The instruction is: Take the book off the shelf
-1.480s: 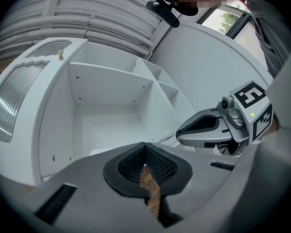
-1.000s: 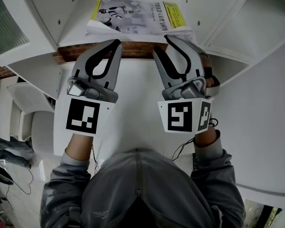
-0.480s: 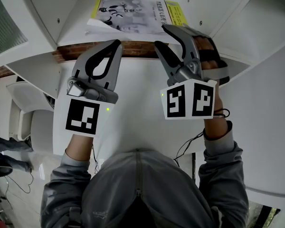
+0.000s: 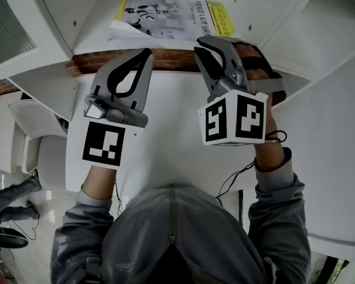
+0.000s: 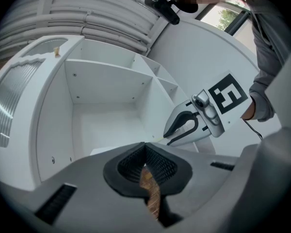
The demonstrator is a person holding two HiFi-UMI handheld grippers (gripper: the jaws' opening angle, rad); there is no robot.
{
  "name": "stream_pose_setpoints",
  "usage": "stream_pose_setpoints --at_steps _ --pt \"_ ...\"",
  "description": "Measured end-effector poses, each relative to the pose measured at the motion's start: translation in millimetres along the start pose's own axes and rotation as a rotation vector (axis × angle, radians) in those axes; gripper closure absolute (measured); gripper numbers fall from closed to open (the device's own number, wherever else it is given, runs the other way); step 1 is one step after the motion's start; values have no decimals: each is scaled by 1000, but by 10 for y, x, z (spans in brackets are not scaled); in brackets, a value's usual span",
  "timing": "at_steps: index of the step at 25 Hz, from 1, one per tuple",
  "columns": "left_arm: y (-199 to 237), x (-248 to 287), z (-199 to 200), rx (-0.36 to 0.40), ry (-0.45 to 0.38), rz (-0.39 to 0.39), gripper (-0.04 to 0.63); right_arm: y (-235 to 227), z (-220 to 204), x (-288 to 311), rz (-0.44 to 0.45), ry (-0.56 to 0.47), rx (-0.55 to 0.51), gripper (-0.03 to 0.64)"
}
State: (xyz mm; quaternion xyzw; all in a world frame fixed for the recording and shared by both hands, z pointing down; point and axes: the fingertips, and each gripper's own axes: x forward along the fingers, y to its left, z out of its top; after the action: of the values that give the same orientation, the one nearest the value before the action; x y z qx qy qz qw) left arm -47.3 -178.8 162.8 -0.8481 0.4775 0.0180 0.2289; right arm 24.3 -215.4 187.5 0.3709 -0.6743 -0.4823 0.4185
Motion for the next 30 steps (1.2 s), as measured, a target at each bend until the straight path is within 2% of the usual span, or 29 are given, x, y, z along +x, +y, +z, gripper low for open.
stream_pose_setpoints --at_steps 3,8,10,12,13,18,20,23,26,30 --pt "-18 -24 27 80 18 -4 589 10 7 -7 -15 4 -15 543" --pt "-65 30 -68 310 113 -15 588 25 43 -12 -21 -28 -24 543" --pt "-71 90 -121 398 133 6 576 36 44 7 -24 -45 -29 543" --pt "-87 148 -164 505 154 37 459 52 28 28 -33 -68 -38 545" --pt "-101 175 -180 565 168 51 434 59 17 34 -38 -78 -43 545" --pt "-87 306 -288 896 286 128 367 91 5 46 -45 -108 -58 545" --pt "-76 359 -300 993 328 145 341 86 6 34 -40 -121 -65 545" --pt "-67 452 -341 1089 376 113 306 74 15 4 -31 -134 -72 545" --pt "31 543 -482 1173 464 64 281 75 36 -8 -21 -134 -71 545" --pt "163 624 -514 1188 498 48 281 58 83 -22 1 -129 -69 545"
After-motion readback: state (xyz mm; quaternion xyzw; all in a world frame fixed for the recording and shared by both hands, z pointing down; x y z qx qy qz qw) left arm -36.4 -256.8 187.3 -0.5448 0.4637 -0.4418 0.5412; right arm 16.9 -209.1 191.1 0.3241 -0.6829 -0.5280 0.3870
